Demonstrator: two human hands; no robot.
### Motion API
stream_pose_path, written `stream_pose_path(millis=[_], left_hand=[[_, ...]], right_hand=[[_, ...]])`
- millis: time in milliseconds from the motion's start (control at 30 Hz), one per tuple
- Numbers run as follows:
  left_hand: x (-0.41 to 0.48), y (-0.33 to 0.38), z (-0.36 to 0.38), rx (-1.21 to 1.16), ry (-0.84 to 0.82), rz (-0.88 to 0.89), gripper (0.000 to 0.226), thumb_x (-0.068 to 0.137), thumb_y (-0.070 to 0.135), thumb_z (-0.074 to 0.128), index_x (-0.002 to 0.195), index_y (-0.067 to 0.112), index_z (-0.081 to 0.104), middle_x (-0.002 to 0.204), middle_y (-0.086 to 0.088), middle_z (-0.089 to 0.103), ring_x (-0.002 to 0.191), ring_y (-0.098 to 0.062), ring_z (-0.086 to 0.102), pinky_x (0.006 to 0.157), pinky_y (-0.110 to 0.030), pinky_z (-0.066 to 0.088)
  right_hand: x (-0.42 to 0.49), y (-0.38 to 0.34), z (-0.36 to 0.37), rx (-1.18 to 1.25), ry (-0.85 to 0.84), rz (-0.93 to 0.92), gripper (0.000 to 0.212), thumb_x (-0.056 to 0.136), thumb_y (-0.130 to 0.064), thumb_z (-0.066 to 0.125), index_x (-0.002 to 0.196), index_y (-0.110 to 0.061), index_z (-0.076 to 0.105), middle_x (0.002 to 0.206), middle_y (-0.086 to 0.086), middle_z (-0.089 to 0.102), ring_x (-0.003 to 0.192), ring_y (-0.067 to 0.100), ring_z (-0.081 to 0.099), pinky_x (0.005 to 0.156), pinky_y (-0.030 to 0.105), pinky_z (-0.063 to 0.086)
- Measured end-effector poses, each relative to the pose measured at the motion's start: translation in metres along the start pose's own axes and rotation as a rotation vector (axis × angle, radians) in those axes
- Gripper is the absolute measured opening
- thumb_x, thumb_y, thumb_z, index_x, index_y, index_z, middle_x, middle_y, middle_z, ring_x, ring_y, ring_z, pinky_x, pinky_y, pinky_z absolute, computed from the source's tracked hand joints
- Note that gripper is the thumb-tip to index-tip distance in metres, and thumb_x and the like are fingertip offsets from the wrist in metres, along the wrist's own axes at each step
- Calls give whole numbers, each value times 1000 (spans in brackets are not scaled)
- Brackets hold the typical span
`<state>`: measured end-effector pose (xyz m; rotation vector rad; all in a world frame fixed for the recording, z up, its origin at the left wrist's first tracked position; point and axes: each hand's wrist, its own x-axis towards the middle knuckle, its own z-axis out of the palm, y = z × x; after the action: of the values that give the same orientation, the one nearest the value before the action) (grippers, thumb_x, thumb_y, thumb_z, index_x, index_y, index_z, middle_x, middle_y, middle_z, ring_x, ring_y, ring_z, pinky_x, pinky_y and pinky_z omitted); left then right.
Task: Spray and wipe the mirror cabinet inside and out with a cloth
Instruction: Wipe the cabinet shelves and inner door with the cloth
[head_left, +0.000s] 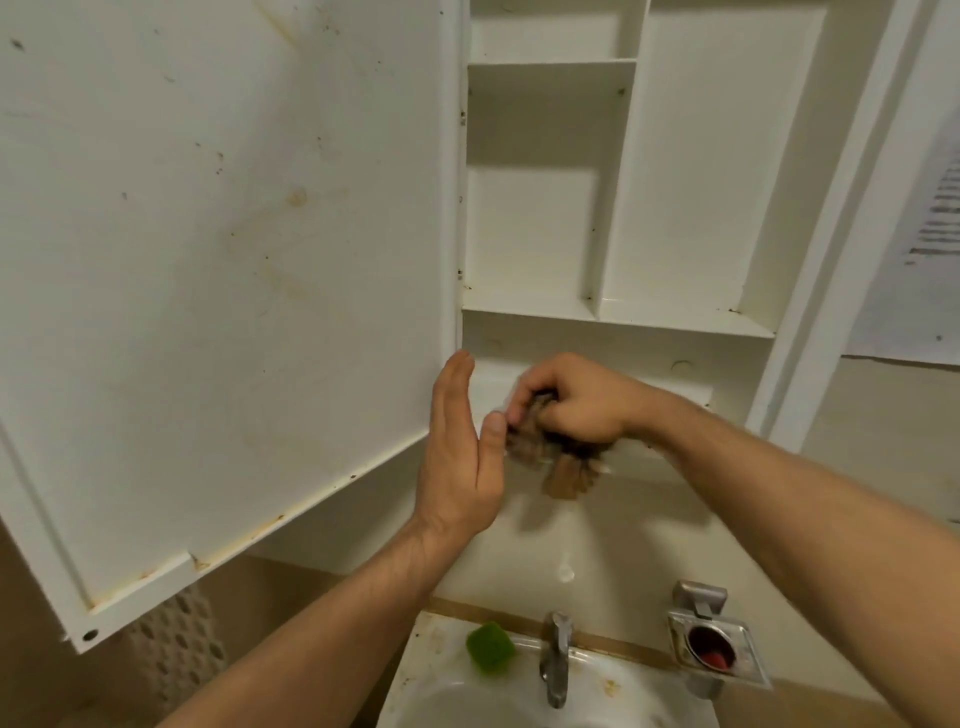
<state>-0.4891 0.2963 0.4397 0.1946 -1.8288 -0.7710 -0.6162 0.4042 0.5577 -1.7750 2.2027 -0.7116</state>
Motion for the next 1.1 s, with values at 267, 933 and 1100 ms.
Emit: stream_pose_path(millis=[267, 933, 1100], left_hand=[[3, 0, 0, 25, 4, 30, 56, 107, 46, 30, 158, 24, 25, 162, -3, 33, 149, -20, 36, 120, -46, 37], [-1, 3, -14, 206, -204, 91, 60, 106, 54, 27, 152, 18, 43, 164, 5, 32, 149, -11, 34, 117, -36, 40], [1, 10, -7, 168, -204, 98, 53, 107, 39, 34, 150, 10, 45, 162, -2, 36, 148, -15, 36, 118, -42, 41]], right_hand=[[-50, 52, 32, -417, 496, 222, 44, 91, -15, 47, 130, -24, 65, 129, 2, 67, 117, 27, 59, 96, 39, 49], [-137, 34, 45, -960, 466, 615, 37, 82, -27, 71, 116, -13, 67, 115, 15, 57, 101, 32, 57, 68, 40, 53], [-76, -11, 77, -658, 400, 354, 64, 81, -30, 77, 139, -22, 53, 132, 10, 43, 118, 34, 47, 78, 40, 49]])
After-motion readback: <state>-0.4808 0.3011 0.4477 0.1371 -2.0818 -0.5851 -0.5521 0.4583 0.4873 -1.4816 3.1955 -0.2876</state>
